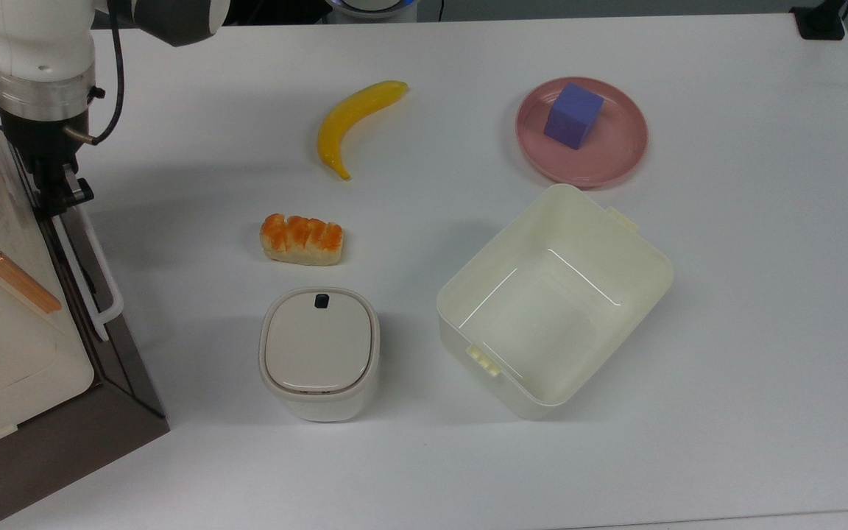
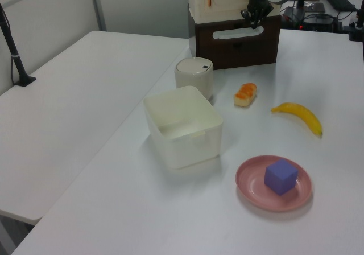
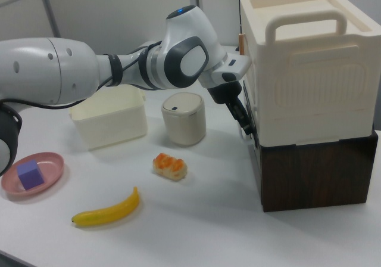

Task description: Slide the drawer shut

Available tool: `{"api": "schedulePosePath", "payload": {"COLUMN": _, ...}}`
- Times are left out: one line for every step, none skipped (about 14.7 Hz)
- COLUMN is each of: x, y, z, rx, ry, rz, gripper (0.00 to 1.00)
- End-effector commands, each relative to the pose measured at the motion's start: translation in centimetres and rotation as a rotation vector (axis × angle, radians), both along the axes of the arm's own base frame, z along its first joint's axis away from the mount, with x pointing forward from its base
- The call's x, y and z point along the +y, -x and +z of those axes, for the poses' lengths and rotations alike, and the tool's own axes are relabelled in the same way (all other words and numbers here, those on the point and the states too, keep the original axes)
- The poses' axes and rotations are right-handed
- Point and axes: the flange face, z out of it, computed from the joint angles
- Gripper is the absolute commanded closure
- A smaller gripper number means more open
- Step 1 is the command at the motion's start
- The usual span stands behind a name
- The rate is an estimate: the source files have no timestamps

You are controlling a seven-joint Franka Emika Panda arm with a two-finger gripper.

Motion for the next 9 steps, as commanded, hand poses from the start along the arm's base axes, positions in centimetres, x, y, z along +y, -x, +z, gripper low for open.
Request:
{"api": "schedulePosePath", "payload": {"x": -0.8, "y": 0.3, "z": 0.3, "rx": -0.002, "ry": 0.043, "rz": 0.007, "gripper": 1.00}}
{"api": "schedulePosePath", "payload": {"x": -0.6, "y": 0.3, "z": 0.1, "rx": 0.011, "ry": 0.046, "rz": 0.031, "gripper": 1.00}}
{"api": "schedulePosePath", "payload": {"x": -0.1, "y": 0.1, "z": 0.1, "rx": 0.021, "ry": 0.046, "rz": 0.056, "gripper": 1.00}}
{"api": "schedulePosePath", "payload": {"x": 0.9, "y": -0.1, "z": 0.2, "rx": 0.027, "ry": 0.044, "rz": 0.080, "gripper": 1.00}}
{"api": "schedulePosePath", "payload": {"x": 1.9, "y": 0.1, "z": 1.2, "rx": 0.032, "ry": 0.034, "rz": 0.083, "gripper": 1.00}}
{"api": "schedulePosePath", "payload": {"x": 3.2, "y": 0.2, "z": 1.6, "rx": 0.055, "ry": 0.023, "rz": 0.091, "gripper": 1.00}}
{"api": "schedulePosePath", "payload": {"x": 4.4, "y": 0.1, "z": 1.8, "rx": 0.078, "ry": 0.015, "rz": 0.107, "gripper": 1.00}}
{"api": "schedulePosePath", "payload": {"x": 5.6, "y": 0.2, "z": 2.3, "rx": 0.094, "ry": 0.008, "rz": 0.127, "gripper": 1.00}}
{"api": "schedulePosePath", "payload": {"x": 7.0, "y": 0.3, "z": 2.7, "rx": 0.117, "ry": -0.001, "rz": 0.149, "gripper": 1.00}}
